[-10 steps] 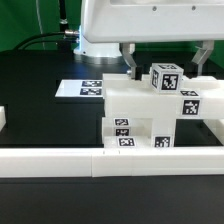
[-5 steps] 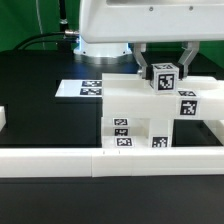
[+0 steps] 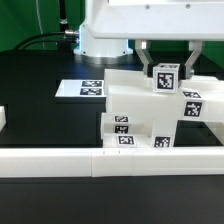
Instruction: Assemble chair
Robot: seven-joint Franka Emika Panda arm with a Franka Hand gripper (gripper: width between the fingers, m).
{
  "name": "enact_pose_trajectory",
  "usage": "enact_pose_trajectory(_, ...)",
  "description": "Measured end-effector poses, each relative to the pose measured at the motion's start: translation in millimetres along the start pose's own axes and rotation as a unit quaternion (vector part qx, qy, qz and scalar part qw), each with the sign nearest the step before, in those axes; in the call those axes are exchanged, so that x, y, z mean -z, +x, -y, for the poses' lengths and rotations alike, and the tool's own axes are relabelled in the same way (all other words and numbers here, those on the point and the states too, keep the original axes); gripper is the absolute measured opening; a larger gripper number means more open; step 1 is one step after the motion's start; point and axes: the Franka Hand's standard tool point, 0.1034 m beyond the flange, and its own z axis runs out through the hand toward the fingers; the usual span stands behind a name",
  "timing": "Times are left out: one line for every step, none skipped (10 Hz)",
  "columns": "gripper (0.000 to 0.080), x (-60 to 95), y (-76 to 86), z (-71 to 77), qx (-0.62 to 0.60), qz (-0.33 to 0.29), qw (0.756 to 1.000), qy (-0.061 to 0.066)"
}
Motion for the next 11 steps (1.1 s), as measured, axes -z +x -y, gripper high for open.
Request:
enact_pose_trajectory(0.0284,0.2,-0.9,1.7,-0.039,0.000,0.999,0.001)
enact_pose_trajectory(0.0284,0.2,-1.0,2.0,-0.065,0.000,0.998,0.001)
enact_pose_trajectory(0.0284,0.2,-0.8,1.6,-0.082,0.000,0.997,0.001)
enact_pose_trajectory(0.0284,-0.2,-1.2,0.6,-0.160,0.007,0.987,0.008)
enact_pose_trajectory(0.0284,-0.9,-1.9,0.3,-0.241,0.009,0.970,0.015)
enact_pose_trajectory(0.0284,-1.2,-4.0,-0.1,-0.313,0.011,0.950,0.018)
enact_pose_trajectory(0.0284,-1.1,-4.1,-0.2,-0.353,0.013,0.935,0.019)
enact_pose_trajectory(0.0284,-1.1,-4.3,0.0,-0.396,0.016,0.918,0.019)
enact_pose_trajectory(0.0284,-1.1,-4.4,0.2,-0.406,0.016,0.913,0.019)
enact_pose_trajectory(0.0352,-1.6,-4.7,0.4,-0.407,0.018,0.913,0.020)
enact_pose_trajectory(0.0352,-1.6,-4.7,0.8,-0.385,0.018,0.923,0.020)
